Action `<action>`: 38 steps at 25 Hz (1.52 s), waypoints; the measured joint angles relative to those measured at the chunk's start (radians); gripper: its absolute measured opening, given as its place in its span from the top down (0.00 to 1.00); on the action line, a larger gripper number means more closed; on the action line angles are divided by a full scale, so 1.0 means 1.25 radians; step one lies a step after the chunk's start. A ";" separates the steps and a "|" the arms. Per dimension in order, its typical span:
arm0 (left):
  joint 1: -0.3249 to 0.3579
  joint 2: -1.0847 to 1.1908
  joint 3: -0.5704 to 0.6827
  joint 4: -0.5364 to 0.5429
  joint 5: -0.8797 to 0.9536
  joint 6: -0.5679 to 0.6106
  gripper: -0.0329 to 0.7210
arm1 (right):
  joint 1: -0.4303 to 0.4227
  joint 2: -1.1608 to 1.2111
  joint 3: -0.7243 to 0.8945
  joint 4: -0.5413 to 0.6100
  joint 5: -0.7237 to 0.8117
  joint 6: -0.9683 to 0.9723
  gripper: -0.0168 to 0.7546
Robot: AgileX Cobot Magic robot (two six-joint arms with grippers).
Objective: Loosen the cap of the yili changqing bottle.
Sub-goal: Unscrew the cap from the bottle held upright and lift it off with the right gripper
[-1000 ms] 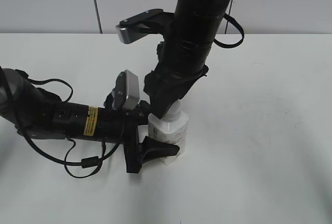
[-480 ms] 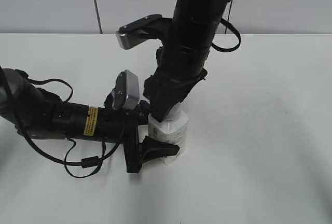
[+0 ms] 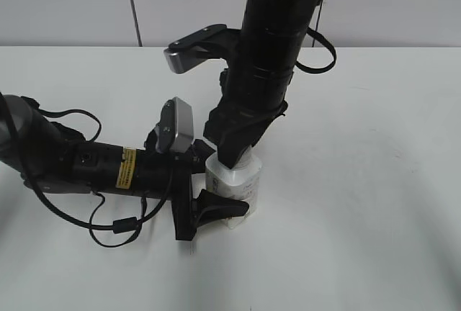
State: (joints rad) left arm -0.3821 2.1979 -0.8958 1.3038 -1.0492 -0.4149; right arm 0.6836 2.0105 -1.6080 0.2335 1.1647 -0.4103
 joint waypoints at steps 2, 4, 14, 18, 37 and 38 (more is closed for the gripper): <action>0.000 0.000 0.000 0.000 0.000 0.000 0.32 | 0.000 0.000 0.000 -0.001 0.001 0.000 0.48; 0.000 0.000 0.000 0.001 0.000 0.000 0.32 | 0.000 0.000 0.000 -0.001 0.001 -0.001 0.48; 0.000 0.000 -0.002 0.021 0.000 0.003 0.32 | 0.000 0.000 0.000 -0.009 0.003 -0.480 0.48; 0.000 0.000 -0.005 0.034 0.000 0.001 0.32 | 0.000 0.000 0.000 -0.012 -0.006 -0.584 0.48; 0.001 0.000 -0.005 0.034 0.002 -0.009 0.32 | 0.000 0.000 -0.008 -0.020 -0.014 -0.891 0.48; 0.001 0.000 -0.005 0.034 0.002 -0.010 0.32 | 0.000 0.000 -0.009 -0.020 -0.014 -0.916 0.48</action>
State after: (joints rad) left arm -0.3812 2.1979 -0.9024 1.3458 -1.0473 -0.4273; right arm 0.6836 2.0105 -1.6191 0.2091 1.1470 -1.5557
